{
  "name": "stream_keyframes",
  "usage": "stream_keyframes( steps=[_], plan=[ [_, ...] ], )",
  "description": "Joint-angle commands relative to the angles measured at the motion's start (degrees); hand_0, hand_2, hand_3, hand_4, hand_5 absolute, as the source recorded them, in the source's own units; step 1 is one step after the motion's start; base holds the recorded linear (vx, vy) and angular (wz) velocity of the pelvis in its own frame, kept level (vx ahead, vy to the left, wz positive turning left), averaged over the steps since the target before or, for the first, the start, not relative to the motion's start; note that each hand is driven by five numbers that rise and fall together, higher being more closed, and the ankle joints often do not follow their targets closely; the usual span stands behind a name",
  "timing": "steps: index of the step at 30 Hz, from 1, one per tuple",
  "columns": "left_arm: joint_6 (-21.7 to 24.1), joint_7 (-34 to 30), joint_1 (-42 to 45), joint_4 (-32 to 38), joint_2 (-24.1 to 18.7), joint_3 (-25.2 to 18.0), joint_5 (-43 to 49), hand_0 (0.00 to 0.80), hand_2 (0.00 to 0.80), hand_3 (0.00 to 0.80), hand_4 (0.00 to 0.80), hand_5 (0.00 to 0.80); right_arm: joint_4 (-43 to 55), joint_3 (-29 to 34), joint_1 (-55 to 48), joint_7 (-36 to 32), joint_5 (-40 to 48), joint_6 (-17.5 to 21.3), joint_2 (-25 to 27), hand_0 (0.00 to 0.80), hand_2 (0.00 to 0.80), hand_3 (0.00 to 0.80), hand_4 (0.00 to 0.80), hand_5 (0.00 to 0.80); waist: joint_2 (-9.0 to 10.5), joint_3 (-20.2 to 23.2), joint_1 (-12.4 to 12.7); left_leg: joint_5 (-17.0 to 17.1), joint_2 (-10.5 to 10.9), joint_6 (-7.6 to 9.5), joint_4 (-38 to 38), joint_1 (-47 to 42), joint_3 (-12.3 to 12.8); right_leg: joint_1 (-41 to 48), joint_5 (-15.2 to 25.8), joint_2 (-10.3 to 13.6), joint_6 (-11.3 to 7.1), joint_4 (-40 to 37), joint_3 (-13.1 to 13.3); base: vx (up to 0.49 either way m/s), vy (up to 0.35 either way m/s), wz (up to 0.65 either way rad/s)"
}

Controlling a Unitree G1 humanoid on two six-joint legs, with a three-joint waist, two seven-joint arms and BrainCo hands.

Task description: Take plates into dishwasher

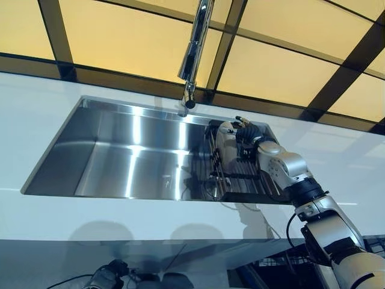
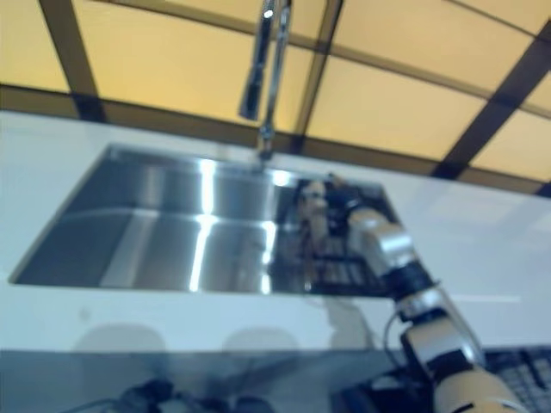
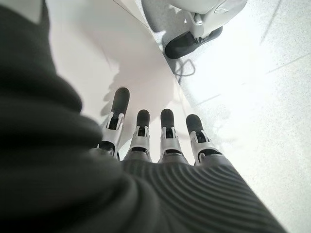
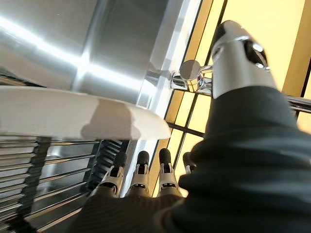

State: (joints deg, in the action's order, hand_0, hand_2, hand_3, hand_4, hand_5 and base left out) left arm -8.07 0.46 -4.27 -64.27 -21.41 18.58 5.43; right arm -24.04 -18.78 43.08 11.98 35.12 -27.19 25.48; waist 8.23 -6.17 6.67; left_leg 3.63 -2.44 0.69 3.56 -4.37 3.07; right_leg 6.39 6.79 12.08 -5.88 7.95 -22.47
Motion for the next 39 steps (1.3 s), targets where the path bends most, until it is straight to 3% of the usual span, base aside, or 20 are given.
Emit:
stream_keyframes(
  steps=[1, 8, 26, 39],
  plan=[
    [1.83, 0.70, -4.60, -2.49, 1.17, 3.64, -0.29, 0.000, 0.000, 0.000, 0.000, 0.000, -1.84, 2.10, 4.43, 0.39, -0.59, 4.87, 4.59, 0.000, 0.000, 0.000, 0.000, 0.000, -1.94, -1.03, 0.79, -6.82, 3.11, 1.29, 1.44, -3.37, 3.90, -4.56, -2.75, 1.52, -4.29, 2.44, 2.72, 0.000, 0.000, 0.00],
    [2.19, 0.87, -4.37, -2.58, 1.14, 3.63, -0.36, 0.000, 0.000, 0.000, 0.000, 0.000, -1.64, 2.92, 4.48, 0.25, -0.76, 5.20, 5.48, 0.000, 0.000, 0.000, 0.000, 0.000, -1.84, -1.02, 0.75, -6.92, 3.10, 1.28, 1.44, -3.42, 3.93, -4.64, -2.68, 1.51, -4.38, 2.59, 2.68, 0.000, -0.001, 0.01],
    [2.59, 0.57, -4.22, -2.56, 0.74, 3.17, -0.44, 0.000, 0.000, 0.000, 0.000, 0.000, -2.95, 2.53, 2.98, -4.79, -1.27, 1.78, 6.72, 0.000, 0.000, 0.000, 0.000, 0.000, -1.70, -1.05, 0.38, -6.90, 2.80, 1.17, 1.44, -3.53, 4.60, -4.95, -2.91, 1.61, -4.44, 2.81, 2.51, 0.000, 0.000, 0.00],
    [2.87, 0.77, -4.22, -2.94, 0.96, 2.80, -0.48, 0.000, 0.000, 0.000, 0.000, 0.000, -3.37, 1.84, -0.04, -7.38, -3.05, 2.56, 5.43, 0.000, 0.000, 0.000, 0.000, 0.000, -1.75, -1.22, 0.04, -6.86, 2.73, 1.14, 1.44, -3.47, 4.79, -5.21, -2.61, 1.78, -4.64, 2.69, 2.55, 0.000, 0.000, 0.00]
  ],
)
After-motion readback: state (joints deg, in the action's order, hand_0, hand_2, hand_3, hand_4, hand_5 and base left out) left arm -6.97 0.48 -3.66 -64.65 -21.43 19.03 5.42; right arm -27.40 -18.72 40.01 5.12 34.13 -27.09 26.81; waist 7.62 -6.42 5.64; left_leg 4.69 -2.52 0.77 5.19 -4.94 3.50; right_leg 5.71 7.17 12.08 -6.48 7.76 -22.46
